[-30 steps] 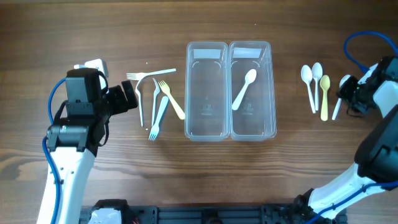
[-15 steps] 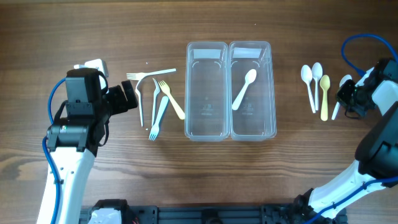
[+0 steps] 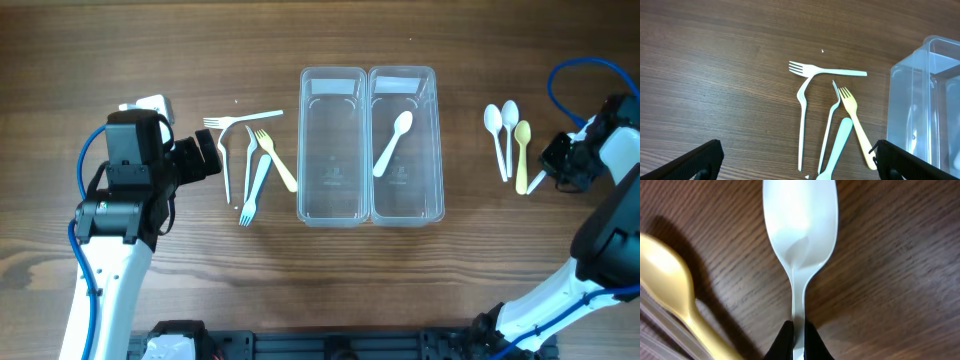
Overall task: Pack container
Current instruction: 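Place the second white spoon into the right container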
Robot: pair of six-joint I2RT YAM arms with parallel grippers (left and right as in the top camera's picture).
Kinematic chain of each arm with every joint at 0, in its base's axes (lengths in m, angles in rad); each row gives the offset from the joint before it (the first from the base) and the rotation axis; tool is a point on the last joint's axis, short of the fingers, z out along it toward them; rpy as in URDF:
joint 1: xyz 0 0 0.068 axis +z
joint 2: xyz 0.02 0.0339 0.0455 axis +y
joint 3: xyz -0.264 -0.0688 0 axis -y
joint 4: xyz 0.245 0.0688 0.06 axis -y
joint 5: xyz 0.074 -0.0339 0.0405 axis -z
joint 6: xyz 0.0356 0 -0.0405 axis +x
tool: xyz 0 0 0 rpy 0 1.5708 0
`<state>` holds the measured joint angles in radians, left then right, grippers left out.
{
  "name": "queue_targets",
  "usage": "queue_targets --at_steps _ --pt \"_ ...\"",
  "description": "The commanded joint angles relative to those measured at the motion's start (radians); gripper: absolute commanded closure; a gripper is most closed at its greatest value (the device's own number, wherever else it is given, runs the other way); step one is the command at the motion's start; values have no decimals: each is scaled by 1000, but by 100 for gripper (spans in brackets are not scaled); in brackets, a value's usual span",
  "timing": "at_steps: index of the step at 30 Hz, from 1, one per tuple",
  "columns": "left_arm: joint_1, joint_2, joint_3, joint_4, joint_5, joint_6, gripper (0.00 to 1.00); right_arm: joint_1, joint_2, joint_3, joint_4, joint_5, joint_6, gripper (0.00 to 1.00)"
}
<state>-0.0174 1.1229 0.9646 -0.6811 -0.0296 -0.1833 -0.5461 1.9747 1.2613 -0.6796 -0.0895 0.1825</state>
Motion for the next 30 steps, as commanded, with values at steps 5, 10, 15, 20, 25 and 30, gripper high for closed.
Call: queue_targets --at_steps 5,10,15,20,25,30 --pt "7 2 22 3 -6 22 0 24 -319 102 -54 -327 47 96" --pt "7 2 22 3 -6 23 0 226 -565 101 -87 -358 61 96" --pt "7 2 22 3 -6 22 0 538 -547 42 -90 -130 61 95" --pt "7 2 22 3 -6 23 0 685 -335 -27 -49 -75 60 96" --pt "7 2 22 3 -6 23 0 752 -213 -27 0 -75 60 75" --pt "7 2 22 3 -6 23 0 756 -292 30 11 -74 32 53"
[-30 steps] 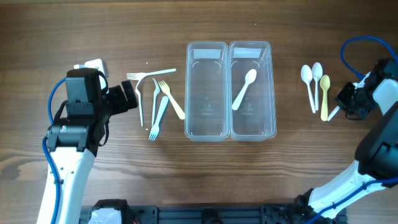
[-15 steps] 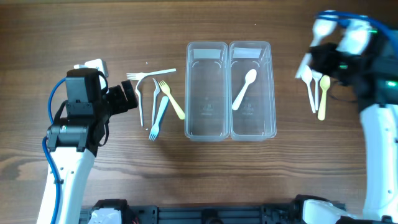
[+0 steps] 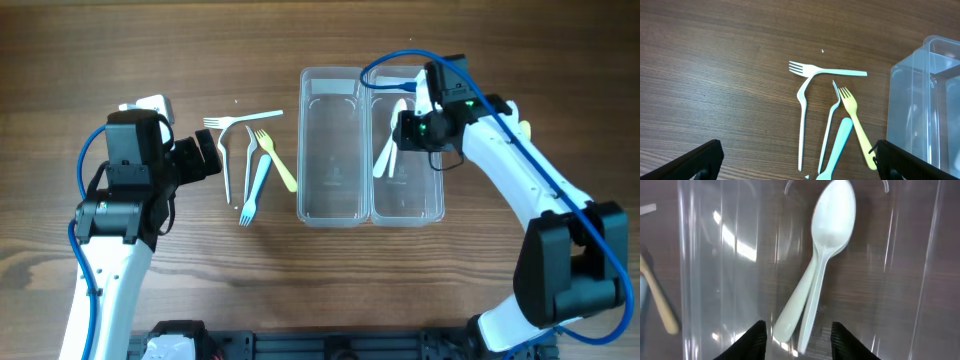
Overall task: Pack container
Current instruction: 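Place the second white spoon into the right container, then grasp the yellow spoon with the right gripper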
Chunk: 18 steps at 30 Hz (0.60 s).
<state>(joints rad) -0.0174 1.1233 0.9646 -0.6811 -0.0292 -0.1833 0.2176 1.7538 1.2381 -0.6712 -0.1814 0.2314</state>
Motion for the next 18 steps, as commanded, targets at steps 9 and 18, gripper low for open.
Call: queue_targets --at_steps 9,18 --pt "7 1 22 3 -6 22 0 -406 -256 89 -16 185 -23 51" --pt "7 1 22 3 -6 22 0 -661 33 89 -68 105 -50 57"
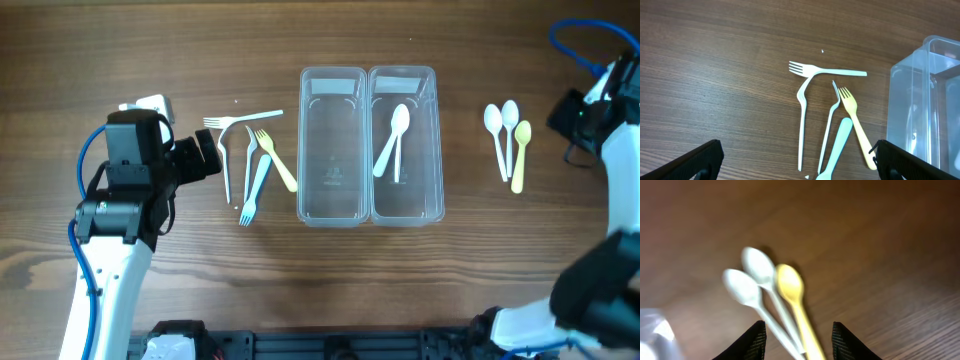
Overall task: Pack container
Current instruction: 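Grasp the yellow spoon with the right gripper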
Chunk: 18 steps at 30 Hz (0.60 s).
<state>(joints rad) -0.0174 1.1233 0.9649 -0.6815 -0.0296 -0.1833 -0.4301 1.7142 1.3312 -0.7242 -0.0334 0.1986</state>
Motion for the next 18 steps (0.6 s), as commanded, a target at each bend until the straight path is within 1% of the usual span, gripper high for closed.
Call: queue_targets --at_steps 1,7,13,15,18 --pt "7 1 22 3 -6 23 0 -12 101 -4 -22 -43 -17 57" --pt "7 1 22 3 -6 22 0 8 215 -4 -10 -42 -80 57" --pt "7 1 22 3 -6 23 0 24 291 -4 11 -40 -122 61" --pt "7 1 22 3 -6 23 0 29 310 -4 6 -42 -121 67" --pt "7 1 22 3 -6 23 0 60 322 -4 7 -26 -146 67"
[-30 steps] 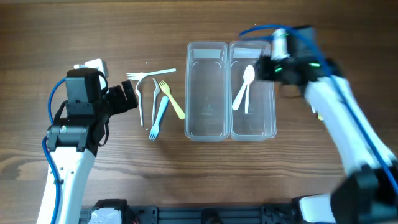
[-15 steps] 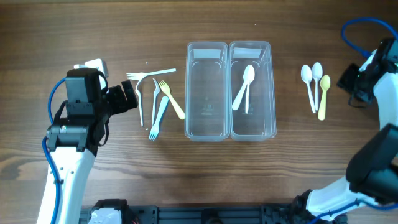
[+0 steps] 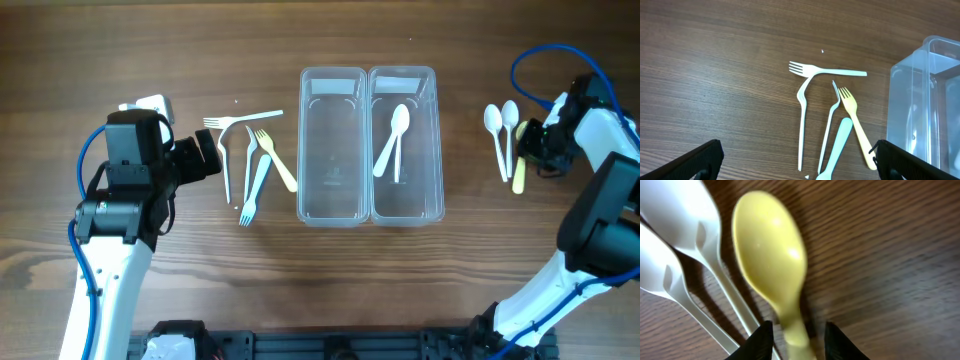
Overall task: Pack container
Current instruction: 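Grasp the yellow spoon with the right gripper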
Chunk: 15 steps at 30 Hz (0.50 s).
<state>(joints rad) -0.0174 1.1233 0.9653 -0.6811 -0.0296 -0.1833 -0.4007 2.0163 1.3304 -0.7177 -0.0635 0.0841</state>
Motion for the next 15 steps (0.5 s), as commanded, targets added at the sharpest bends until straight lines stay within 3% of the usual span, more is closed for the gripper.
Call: queue_targets --at_steps 1,8,15 --pt "7 1 21 3 -6 22 0 42 21 -3 0 23 -32 67" --pt "7 1 21 3 -6 23 0 61 22 -3 -5 49 -28 76" --pt "7 1 21 3 -6 22 0 61 22 -3 -13 48 -2 94"
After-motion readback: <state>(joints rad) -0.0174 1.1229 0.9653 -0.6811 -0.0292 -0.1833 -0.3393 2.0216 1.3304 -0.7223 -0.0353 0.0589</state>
